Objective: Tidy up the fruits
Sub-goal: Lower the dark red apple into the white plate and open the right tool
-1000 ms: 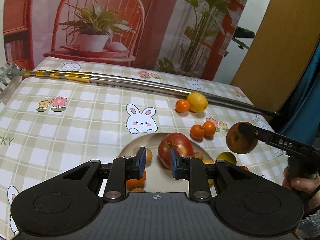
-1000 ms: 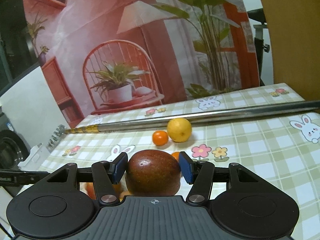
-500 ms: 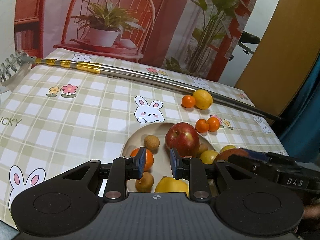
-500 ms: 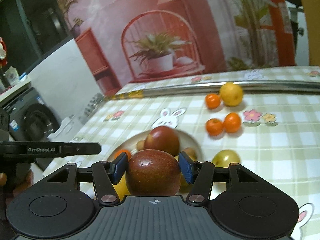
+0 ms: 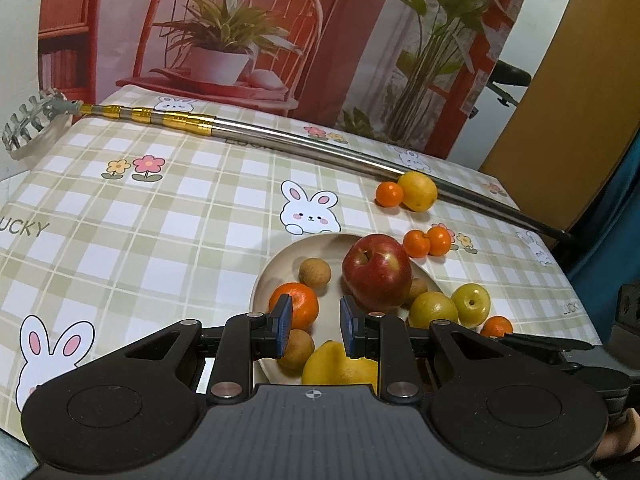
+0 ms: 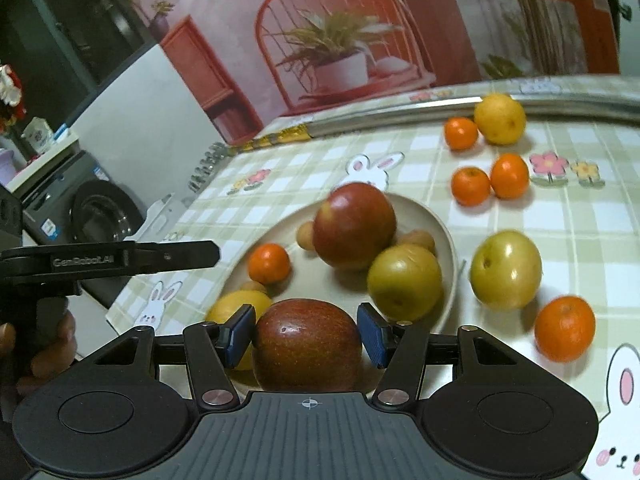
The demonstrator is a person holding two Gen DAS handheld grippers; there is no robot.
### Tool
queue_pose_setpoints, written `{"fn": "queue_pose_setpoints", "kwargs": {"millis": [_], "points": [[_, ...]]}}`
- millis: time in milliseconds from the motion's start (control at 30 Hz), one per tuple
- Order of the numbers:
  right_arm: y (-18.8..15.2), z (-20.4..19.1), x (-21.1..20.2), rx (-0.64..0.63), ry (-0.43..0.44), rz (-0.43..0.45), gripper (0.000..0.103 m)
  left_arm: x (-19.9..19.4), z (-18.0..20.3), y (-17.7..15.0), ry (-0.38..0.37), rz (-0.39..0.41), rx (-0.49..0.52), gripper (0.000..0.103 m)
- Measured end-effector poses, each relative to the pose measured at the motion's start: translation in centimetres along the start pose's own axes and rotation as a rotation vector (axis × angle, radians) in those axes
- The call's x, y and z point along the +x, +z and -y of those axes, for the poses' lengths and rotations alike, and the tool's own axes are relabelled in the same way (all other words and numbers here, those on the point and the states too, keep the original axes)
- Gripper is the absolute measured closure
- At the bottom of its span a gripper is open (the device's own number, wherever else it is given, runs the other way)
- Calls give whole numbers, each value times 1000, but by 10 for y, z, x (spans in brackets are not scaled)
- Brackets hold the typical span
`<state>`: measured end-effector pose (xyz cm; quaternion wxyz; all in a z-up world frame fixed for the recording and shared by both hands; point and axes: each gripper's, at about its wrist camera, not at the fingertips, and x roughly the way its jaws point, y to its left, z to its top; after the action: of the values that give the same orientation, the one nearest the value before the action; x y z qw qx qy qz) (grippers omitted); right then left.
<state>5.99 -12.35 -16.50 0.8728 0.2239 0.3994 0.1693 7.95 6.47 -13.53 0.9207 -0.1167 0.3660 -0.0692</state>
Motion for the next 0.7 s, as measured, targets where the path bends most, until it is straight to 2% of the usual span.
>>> {"fn": "queue_pose_setpoints", "kwargs": {"millis": [233, 333, 700], "points": [[-1, 11, -2, 43, 16, 23, 50, 5, 2, -2, 18, -20, 6, 76], [0, 4, -5, -4, -37, 43, 44, 6, 3, -3, 23, -24, 7, 76], [-4, -22, -21, -235, -224, 156, 44, 4, 9, -10, 20, -24, 16, 76]]}}
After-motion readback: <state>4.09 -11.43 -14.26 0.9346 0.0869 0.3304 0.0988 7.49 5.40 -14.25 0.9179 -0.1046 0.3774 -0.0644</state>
